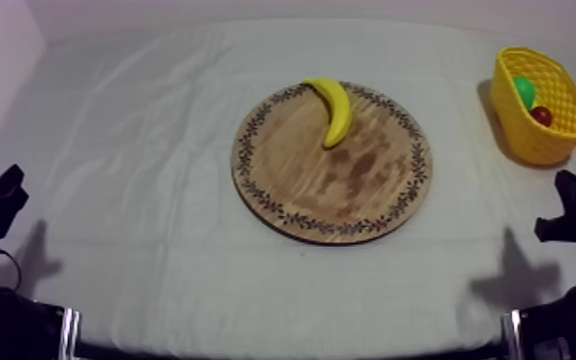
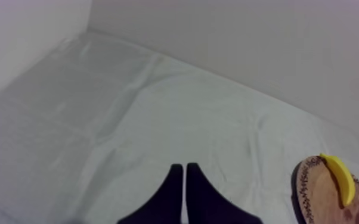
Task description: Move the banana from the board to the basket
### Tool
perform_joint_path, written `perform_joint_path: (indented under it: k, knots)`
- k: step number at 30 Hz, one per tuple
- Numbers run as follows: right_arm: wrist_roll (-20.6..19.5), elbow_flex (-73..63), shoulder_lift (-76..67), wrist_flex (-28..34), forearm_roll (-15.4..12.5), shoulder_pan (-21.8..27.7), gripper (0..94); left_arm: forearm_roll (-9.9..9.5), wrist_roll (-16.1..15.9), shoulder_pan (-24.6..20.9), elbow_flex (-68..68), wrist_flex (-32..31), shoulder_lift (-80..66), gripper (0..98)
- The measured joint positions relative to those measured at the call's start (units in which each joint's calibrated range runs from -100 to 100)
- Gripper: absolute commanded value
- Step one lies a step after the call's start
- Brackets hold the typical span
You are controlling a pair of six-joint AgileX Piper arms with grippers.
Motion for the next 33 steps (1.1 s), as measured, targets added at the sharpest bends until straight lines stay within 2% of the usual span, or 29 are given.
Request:
perform_joint_path:
  k: [6,22,27,33]
  knots:
    - [-0.05,0.0,0.0,0.0,0.0,0.0,0.4,-0.07,0.45,-1.2,-0.59,4.03,0.0,0.1]
    - [-0.02,0.0,0.0,0.0,0.0,-0.13,0.4,-0.01,0.32,-1.2,-0.59,3.68,0.0,0.1]
    - [0.02,-0.36,0.0,0.93,0.4,-2.28,0.4,-0.01,0.29,-1.2,-0.59,3.68,0.0,0.1]
    - [3.48,-0.86,0.0,3.62,0.53,-6.72,0.4,-0.01,0.29,-1.2,-0.59,3.68,0.0,0.1]
